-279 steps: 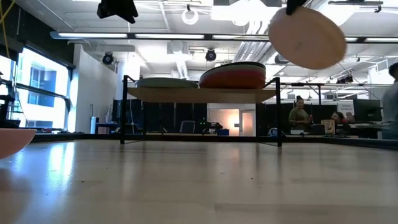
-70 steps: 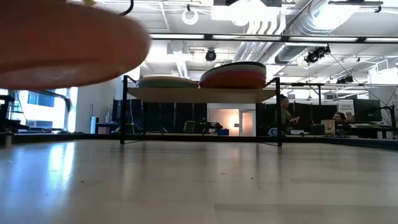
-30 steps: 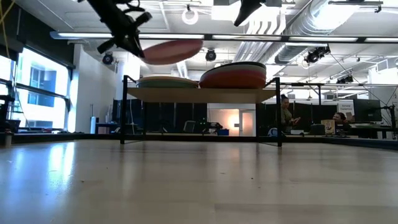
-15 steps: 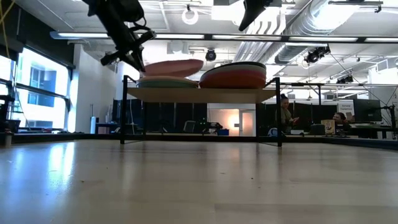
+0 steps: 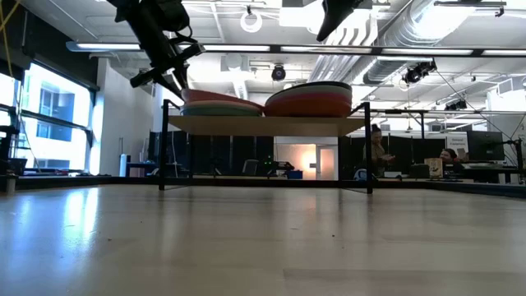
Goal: Place and stack plates onto a shelf
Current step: Stack the pink plate on top of the light orange plate on the shelf
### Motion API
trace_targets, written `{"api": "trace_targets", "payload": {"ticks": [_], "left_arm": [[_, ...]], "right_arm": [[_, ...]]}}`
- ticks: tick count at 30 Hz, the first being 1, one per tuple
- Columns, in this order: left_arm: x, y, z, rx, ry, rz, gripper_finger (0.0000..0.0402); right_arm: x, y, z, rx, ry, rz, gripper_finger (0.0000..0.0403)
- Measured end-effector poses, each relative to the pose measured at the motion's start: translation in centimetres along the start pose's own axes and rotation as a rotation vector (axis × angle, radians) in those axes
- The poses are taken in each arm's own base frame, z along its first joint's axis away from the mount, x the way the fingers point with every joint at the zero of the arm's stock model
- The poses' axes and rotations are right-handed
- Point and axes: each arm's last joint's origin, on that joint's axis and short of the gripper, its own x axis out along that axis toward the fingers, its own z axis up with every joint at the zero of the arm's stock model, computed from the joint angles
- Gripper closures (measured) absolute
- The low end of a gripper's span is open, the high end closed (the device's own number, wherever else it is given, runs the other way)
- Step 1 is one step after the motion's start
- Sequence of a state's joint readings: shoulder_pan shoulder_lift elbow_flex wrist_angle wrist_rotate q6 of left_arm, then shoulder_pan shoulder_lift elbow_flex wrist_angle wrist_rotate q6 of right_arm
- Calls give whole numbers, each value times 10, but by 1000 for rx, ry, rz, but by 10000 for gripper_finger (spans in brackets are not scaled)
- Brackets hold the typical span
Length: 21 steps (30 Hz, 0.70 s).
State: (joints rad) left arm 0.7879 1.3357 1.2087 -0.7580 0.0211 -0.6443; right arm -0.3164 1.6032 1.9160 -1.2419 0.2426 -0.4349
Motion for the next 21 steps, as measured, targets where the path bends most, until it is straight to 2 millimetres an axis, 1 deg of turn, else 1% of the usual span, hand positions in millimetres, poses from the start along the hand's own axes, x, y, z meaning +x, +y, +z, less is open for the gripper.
{"api": "trace_targets", "payload": {"ticks": [13, 16, 21], "left_arm": [[0, -3, -2, 10, 75, -101, 292], [-1, -2, -1, 3, 73, -100, 284], [-12, 4, 0, -14, 57, -93, 283]], "right_arm": [[0, 2, -3, -15, 31, 23, 320], [0, 2, -4, -16, 34, 24, 320], [0, 2, -4, -14, 33, 30, 320]]}}
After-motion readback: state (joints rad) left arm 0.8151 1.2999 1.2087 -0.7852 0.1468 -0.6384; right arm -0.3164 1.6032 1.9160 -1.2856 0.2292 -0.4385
